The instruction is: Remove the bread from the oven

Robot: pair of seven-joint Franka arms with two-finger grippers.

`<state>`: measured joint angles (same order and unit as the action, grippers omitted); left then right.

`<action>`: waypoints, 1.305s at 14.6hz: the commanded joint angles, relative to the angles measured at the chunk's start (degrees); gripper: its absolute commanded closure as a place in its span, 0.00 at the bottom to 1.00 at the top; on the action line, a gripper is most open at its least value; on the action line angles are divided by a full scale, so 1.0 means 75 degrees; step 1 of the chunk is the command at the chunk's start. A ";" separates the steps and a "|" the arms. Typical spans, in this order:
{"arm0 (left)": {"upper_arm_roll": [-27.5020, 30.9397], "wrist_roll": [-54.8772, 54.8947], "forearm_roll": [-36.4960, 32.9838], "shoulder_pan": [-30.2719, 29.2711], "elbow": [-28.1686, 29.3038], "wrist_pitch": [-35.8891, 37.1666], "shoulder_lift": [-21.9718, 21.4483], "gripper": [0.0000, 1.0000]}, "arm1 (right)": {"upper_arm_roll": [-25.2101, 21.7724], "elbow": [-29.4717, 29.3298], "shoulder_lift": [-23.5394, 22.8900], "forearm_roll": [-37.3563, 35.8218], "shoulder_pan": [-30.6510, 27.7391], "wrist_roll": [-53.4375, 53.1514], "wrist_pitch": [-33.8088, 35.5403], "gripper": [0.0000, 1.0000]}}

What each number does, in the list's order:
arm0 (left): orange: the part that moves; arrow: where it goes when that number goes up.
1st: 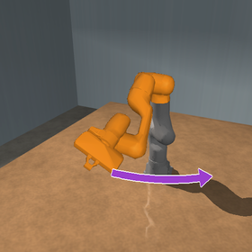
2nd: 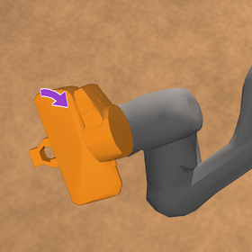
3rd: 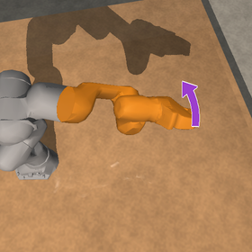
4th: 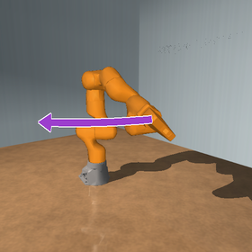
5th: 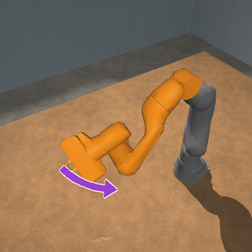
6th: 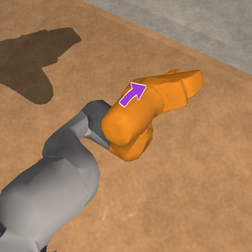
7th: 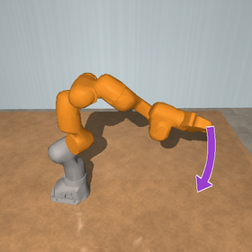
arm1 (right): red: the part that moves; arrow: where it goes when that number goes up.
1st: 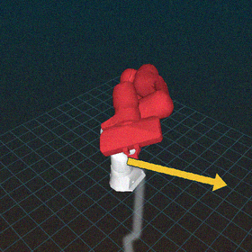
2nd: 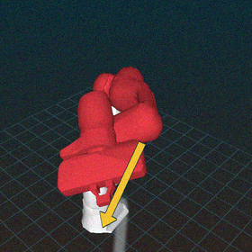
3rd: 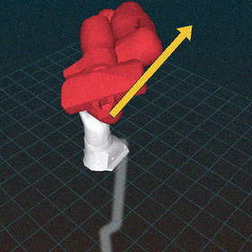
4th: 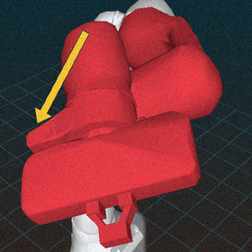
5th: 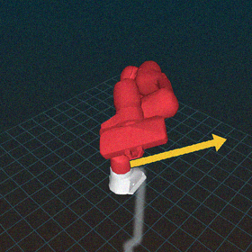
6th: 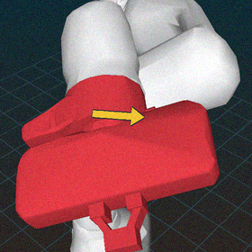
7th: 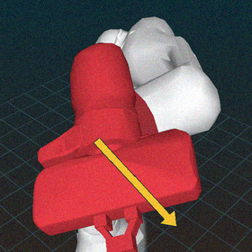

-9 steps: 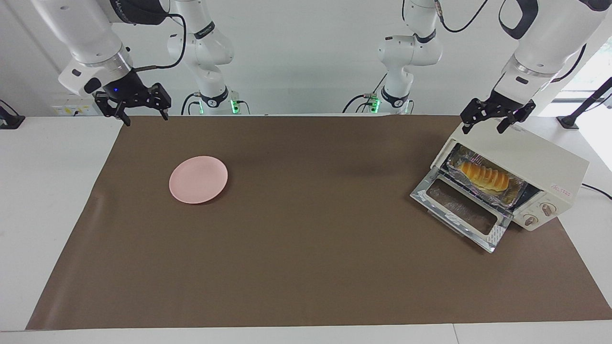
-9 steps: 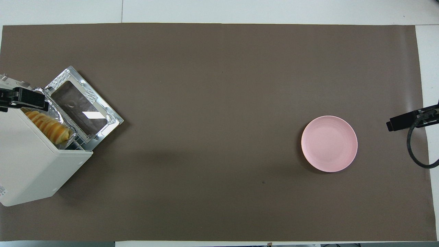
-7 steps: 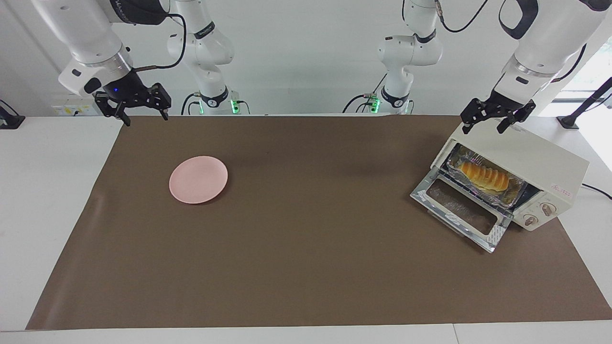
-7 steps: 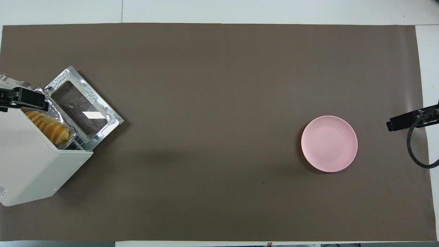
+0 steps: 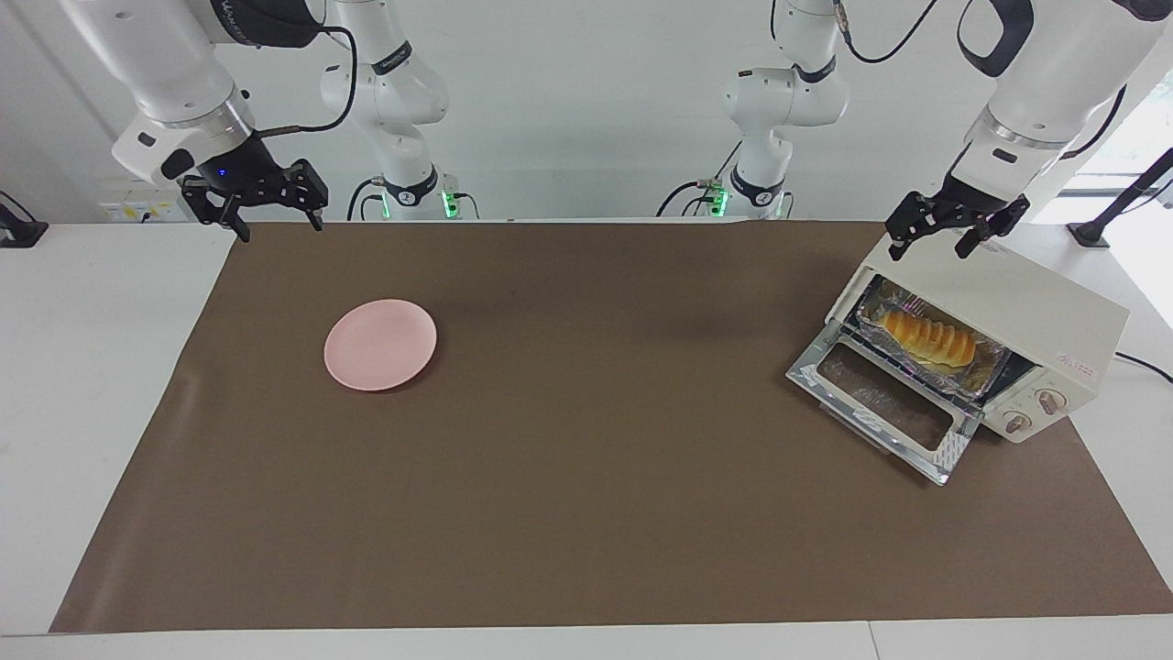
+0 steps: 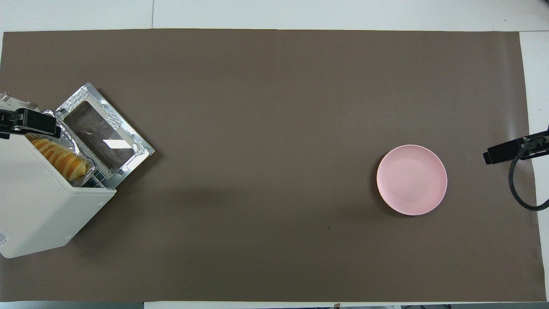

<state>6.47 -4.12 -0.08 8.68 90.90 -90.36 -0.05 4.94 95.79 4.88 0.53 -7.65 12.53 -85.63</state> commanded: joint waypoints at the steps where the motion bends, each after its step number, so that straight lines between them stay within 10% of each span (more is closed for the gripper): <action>1: 0.0063 -0.1322 0.0198 -0.0009 -0.0446 -0.0314 0.0603 0.00 | 0.0080 0.0096 0.0134 -0.0141 -0.0117 0.0146 0.0027 0.00; 6: 0.0122 -0.2846 -0.0421 0.0003 -0.1338 -0.0770 0.2208 0.00 | 0.0080 0.0096 0.0134 -0.0129 -0.0106 0.0146 0.0027 0.00; 19: 0.0215 -0.3751 -0.0963 -0.0302 0.1320 -0.3384 0.2105 0.00 | 0.0080 0.0096 0.0134 -0.0129 -0.0106 0.0146 0.0027 0.00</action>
<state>8.02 -31.06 -5.84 6.20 96.14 -112.30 18.11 4.94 95.79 4.88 0.53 -7.65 12.53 -85.63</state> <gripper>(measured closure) 0.000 0.000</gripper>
